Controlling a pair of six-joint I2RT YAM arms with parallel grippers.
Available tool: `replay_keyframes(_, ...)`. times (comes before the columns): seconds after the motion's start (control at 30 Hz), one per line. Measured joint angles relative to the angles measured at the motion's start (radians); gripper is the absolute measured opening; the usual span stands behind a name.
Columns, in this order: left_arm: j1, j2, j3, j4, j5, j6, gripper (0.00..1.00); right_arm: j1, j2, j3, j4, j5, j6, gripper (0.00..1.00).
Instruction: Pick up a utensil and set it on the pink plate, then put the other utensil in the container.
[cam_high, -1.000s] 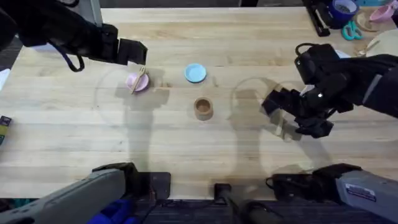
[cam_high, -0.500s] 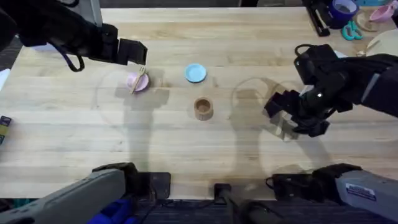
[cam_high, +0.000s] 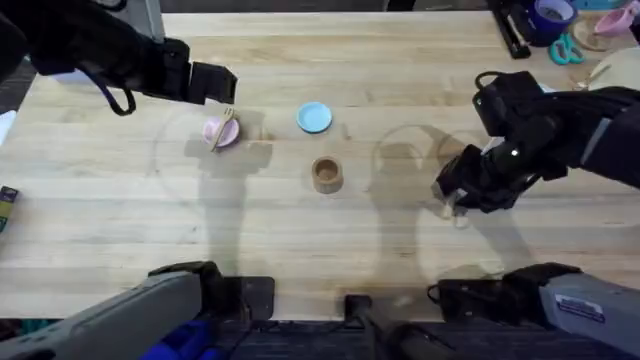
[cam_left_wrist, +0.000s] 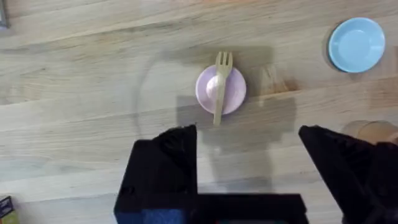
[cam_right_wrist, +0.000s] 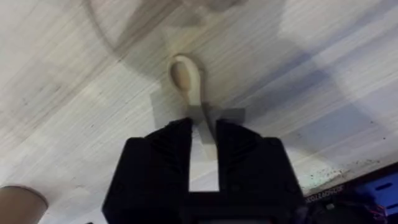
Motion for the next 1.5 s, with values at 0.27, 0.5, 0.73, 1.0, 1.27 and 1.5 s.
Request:
replay_keyframes(0.27,0.000,0.000,0.000,0.000,0.000,0.000,0.994,0.000,0.000,0.001,0.003,-0.006,-0.001,0.075)
replay_keyframes(0.5,0.000,0.000,0.000,0.000,0.000,0.000,0.994,-0.001,0.000,0.003,0.003,-0.006,0.000,0.033)
replay_keyframes(0.73,0.000,0.000,0.000,0.000,0.000,0.000,0.993,-0.001,0.003,0.003,-0.007,-0.010,0.000,0.175)
replay_keyframes(1.0,0.000,0.000,0.000,0.000,0.000,0.000,0.993,-0.003,0.045,0.027,-0.029,-0.012,0.001,0.237)
replay_keyframes(1.27,0.000,0.000,0.000,0.000,0.000,0.000,0.993,-0.003,0.103,0.066,-0.047,-0.025,0.000,0.042)
replay_keyframes(1.5,0.000,0.000,0.000,0.000,0.000,0.000,0.993,-0.003,0.102,0.066,-0.048,-0.025,0.000,0.034)
